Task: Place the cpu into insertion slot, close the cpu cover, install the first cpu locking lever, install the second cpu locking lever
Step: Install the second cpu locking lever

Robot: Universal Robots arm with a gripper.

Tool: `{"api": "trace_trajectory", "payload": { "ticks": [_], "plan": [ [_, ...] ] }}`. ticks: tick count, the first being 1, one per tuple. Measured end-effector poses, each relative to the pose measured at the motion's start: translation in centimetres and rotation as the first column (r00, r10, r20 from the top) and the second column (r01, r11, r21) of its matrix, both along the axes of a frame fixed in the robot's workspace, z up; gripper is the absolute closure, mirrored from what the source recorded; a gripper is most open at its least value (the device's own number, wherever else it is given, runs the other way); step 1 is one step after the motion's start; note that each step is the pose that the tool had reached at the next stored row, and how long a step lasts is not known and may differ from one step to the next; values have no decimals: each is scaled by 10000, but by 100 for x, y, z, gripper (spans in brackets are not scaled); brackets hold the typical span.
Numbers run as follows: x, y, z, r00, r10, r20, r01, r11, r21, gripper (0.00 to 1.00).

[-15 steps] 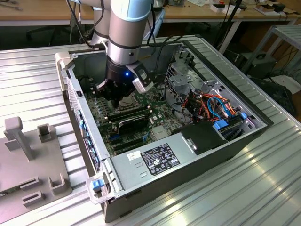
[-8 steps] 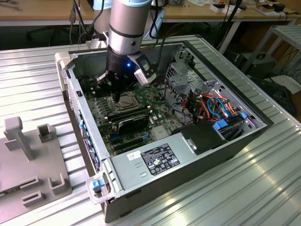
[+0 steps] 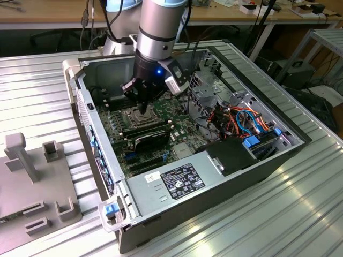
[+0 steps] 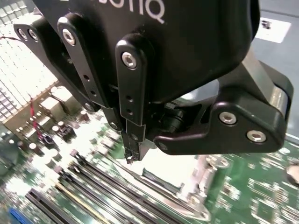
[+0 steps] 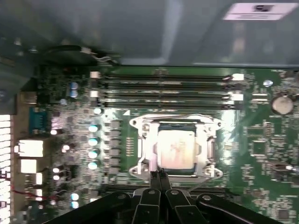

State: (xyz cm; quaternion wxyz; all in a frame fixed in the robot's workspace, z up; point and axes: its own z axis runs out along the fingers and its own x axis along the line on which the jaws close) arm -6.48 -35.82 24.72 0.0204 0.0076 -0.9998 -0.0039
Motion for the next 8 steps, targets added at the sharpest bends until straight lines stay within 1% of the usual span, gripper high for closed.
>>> {"api": "trace_trajectory", "payload": {
  "ticks": [2, 5, 7, 8],
  "plan": [
    [91, 0, -2, 10000, -2, -2, 2, 10000, 1, 89],
    [250, 0, -19, 10000, 0, -1, 0, 10000, 4, 89],
    [315, -1, -34, 10000, -3, -3, 3, 10000, 1, 89],
    [329, -8, -46, 10000, -3, -2, 3, 10000, 1, 89]
  ]
}}
